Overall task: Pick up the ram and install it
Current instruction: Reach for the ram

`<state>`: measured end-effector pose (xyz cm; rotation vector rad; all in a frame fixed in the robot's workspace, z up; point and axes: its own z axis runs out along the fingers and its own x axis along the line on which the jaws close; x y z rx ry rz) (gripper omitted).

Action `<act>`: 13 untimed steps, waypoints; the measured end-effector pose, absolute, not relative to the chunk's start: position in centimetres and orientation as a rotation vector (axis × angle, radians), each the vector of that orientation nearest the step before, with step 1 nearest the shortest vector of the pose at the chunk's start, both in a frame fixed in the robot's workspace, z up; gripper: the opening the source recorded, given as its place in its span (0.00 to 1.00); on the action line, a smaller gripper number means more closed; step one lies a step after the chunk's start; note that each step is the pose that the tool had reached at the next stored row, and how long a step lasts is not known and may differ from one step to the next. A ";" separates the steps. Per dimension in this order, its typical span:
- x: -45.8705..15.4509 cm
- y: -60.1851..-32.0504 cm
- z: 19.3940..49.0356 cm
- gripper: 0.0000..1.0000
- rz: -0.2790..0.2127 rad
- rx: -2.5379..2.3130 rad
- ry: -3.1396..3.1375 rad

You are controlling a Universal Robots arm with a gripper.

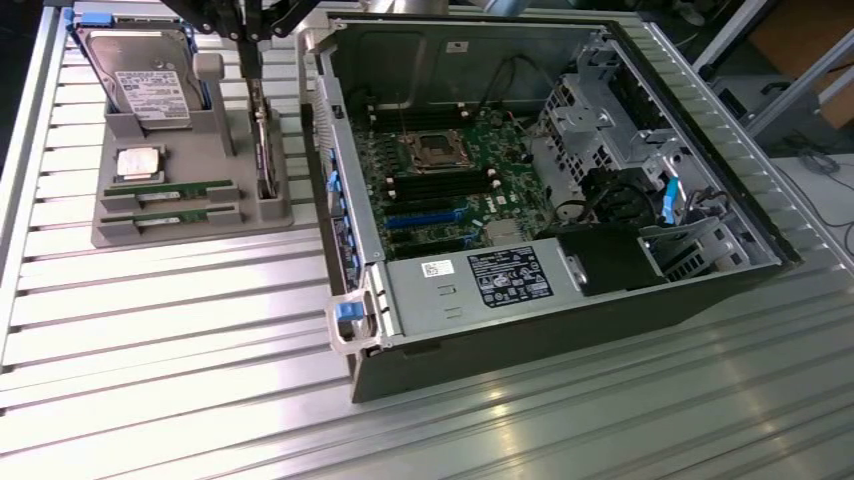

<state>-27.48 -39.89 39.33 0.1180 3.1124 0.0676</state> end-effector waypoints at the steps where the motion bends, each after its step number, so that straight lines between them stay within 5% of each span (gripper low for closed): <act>1: -27.7 -39.9 39.3 0.11 0.068 0.118 3.112; 13: -29.2 -39.9 39.3 0.11 0.068 0.118 3.112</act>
